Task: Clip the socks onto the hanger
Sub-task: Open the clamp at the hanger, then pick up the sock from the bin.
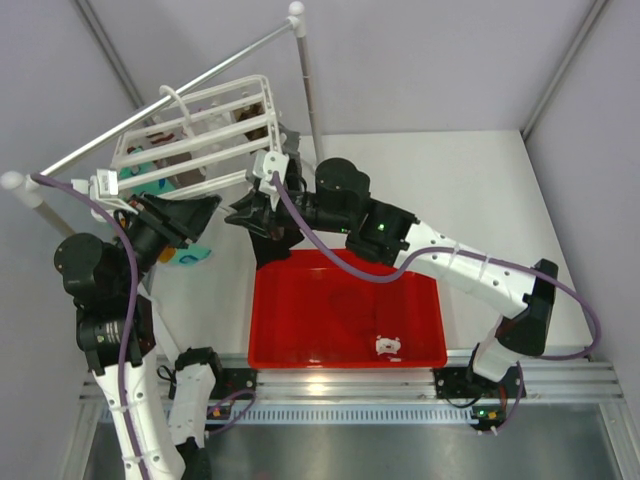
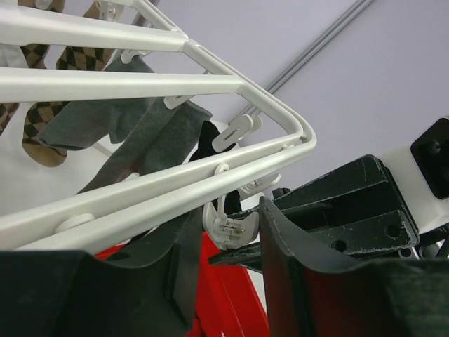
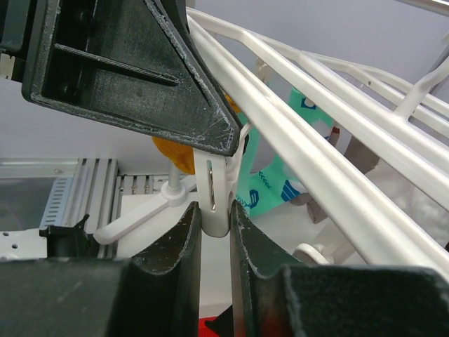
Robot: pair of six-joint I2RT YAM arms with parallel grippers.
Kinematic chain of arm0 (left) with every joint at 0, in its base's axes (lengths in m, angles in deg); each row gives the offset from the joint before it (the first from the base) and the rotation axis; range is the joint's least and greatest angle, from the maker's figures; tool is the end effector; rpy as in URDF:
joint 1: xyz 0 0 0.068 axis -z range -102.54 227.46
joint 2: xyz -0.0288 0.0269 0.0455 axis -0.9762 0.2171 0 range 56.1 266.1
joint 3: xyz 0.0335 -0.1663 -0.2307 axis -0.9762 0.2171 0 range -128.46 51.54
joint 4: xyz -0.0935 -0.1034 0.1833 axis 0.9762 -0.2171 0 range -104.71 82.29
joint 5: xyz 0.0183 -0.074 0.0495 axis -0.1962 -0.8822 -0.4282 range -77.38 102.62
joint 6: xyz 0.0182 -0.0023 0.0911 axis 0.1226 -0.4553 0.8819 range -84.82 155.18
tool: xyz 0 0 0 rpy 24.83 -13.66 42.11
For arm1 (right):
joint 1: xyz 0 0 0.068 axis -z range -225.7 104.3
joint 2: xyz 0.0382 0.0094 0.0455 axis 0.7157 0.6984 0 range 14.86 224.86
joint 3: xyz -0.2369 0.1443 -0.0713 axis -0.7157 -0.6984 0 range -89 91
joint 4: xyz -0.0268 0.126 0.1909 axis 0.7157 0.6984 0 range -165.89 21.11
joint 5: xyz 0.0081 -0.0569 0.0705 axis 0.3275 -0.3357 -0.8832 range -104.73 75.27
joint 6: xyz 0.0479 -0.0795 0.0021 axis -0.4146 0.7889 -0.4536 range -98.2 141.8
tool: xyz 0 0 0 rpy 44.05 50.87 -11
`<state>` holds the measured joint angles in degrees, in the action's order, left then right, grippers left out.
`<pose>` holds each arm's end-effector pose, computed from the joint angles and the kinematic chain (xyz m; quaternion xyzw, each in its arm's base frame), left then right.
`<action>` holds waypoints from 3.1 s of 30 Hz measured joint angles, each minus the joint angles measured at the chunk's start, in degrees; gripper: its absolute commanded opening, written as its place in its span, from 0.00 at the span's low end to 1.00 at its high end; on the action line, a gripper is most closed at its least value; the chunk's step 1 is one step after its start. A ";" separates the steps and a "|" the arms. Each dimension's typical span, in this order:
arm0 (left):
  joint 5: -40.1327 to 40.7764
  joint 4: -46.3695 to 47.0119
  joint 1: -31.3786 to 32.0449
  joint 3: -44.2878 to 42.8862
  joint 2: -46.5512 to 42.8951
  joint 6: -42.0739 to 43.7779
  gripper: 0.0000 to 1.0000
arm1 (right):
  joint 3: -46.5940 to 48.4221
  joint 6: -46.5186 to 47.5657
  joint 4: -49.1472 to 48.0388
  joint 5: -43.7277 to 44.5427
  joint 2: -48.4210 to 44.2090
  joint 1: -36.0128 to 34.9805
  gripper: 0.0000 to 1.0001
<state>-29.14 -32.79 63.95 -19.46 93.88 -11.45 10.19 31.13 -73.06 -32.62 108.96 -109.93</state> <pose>0.0901 -0.0356 0.4691 -0.0737 0.6647 -0.4250 0.6101 0.1501 0.3700 0.4754 -0.4997 0.4812 0.4239 0.5822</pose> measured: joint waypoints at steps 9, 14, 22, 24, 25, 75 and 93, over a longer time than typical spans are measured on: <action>-0.52 1.09 0.00 0.09 0.42 -0.74 0.00 | 0.22 -0.63 0.20 -0.26 0.00 0.28 0.30; -0.94 1.05 0.04 0.11 0.81 -1.05 0.00 | 0.22 -0.46 0.57 0.04 0.00 0.28 0.47; -0.92 0.28 0.04 0.11 1.03 -0.57 0.00 | 0.22 3.28 0.83 4.04 0.00 -0.22 0.41; -0.92 0.09 0.04 0.11 1.03 -0.13 0.00 | 0.24 4.72 0.87 4.92 0.00 -0.61 0.34; -0.90 0.00 0.04 0.11 1.03 0.07 0.00 | 0.24 5.31 0.94 5.25 0.00 -0.90 0.30; -1.99 -1.92 0.07 0.09 2.34 0.02 0.00 | -17.44 10.78 7.45 8.76 -16.02 -2.97 0.97; -2.29 -1.92 0.07 0.09 2.36 0.39 0.00 | -47.32 25.20 32.94 3.41 -20.85 8.83 0.80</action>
<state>-31.43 -34.72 64.01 -19.37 96.24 -11.05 -37.13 56.33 -40.12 -29.21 88.11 -101.10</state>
